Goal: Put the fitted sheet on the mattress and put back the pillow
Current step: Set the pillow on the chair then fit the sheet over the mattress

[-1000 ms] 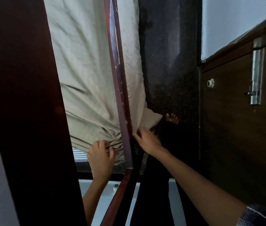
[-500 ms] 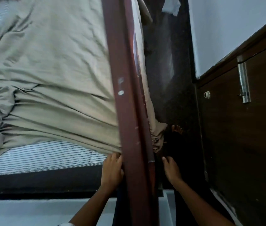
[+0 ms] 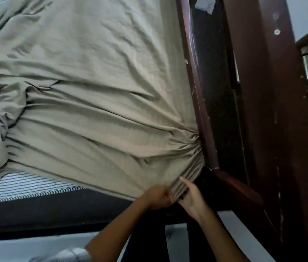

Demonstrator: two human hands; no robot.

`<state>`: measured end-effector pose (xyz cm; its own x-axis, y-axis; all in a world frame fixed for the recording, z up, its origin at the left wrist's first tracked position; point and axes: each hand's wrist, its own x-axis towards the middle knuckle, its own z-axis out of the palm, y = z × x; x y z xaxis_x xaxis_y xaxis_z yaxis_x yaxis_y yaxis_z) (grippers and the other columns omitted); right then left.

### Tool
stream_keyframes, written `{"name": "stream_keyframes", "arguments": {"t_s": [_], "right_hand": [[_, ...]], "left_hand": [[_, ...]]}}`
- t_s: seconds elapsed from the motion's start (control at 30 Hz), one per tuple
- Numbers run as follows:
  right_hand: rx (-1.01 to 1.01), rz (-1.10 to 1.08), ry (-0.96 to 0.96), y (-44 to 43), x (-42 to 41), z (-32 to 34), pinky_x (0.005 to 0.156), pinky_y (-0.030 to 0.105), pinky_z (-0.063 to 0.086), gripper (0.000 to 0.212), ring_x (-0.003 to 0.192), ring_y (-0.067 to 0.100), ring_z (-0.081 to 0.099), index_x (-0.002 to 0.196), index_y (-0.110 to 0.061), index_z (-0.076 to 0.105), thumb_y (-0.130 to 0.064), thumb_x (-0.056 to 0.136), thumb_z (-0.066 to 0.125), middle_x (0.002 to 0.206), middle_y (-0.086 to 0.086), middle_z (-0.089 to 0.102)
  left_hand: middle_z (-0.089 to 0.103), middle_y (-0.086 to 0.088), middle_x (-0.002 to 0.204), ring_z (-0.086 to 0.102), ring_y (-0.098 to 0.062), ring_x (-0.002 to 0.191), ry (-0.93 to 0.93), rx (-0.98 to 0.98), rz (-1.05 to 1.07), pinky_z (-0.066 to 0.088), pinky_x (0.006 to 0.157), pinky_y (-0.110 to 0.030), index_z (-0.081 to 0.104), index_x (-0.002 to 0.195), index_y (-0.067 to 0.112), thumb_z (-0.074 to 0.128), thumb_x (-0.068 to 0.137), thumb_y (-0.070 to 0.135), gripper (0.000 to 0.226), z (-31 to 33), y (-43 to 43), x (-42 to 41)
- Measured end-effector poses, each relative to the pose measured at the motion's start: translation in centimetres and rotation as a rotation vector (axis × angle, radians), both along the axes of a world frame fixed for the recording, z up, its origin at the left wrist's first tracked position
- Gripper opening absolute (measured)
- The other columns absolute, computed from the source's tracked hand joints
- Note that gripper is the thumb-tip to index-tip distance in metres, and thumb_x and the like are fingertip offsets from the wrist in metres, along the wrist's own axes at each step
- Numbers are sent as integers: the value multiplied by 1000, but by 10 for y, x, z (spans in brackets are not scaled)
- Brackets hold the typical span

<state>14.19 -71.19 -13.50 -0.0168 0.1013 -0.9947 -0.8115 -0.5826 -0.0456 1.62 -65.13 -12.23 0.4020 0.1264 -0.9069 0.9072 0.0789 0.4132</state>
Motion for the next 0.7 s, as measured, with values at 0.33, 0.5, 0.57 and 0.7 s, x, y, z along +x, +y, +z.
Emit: {"name": "stream_keyframes", "arguments": {"t_s": [0.33, 0.5, 0.57, 0.7], "right_hand": [[19, -249, 3, -3, 17, -14, 70, 37, 50, 13, 80, 26, 60, 90, -11, 57, -5, 78, 59, 87, 10, 61], [66, -493, 16, -6, 10, -15, 69, 31, 54, 28, 80, 27, 67, 98, -15, 62, -34, 77, 60, 78, 9, 73], [81, -493, 9, -3, 7, -19, 77, 36, 53, 37, 91, 30, 65, 109, -14, 62, -35, 79, 57, 89, 11, 73], [111, -529, -64, 4, 13, -21, 82, 37, 47, 31, 104, 27, 57, 115, -15, 61, -32, 96, 42, 105, 10, 68]], "left_hand": [[62, -9, 79, 58, -27, 77, 232, 634, 1050, 41, 67, -35, 54, 79, 12, 47, 97, 19, 20, -25, -32, -22], [66, -5, 81, 61, -21, 75, -63, 806, 834, 46, 67, -35, 61, 88, 12, 48, 93, 24, 18, -19, 11, 8], [65, -3, 83, 60, -20, 79, -151, 906, 611, 46, 68, -34, 63, 88, 11, 47, 91, 25, 21, -21, 22, 13], [62, -5, 94, 59, -26, 89, -302, 938, 151, 49, 76, -36, 64, 102, 15, 50, 80, 25, 28, -26, 39, 15]]}}
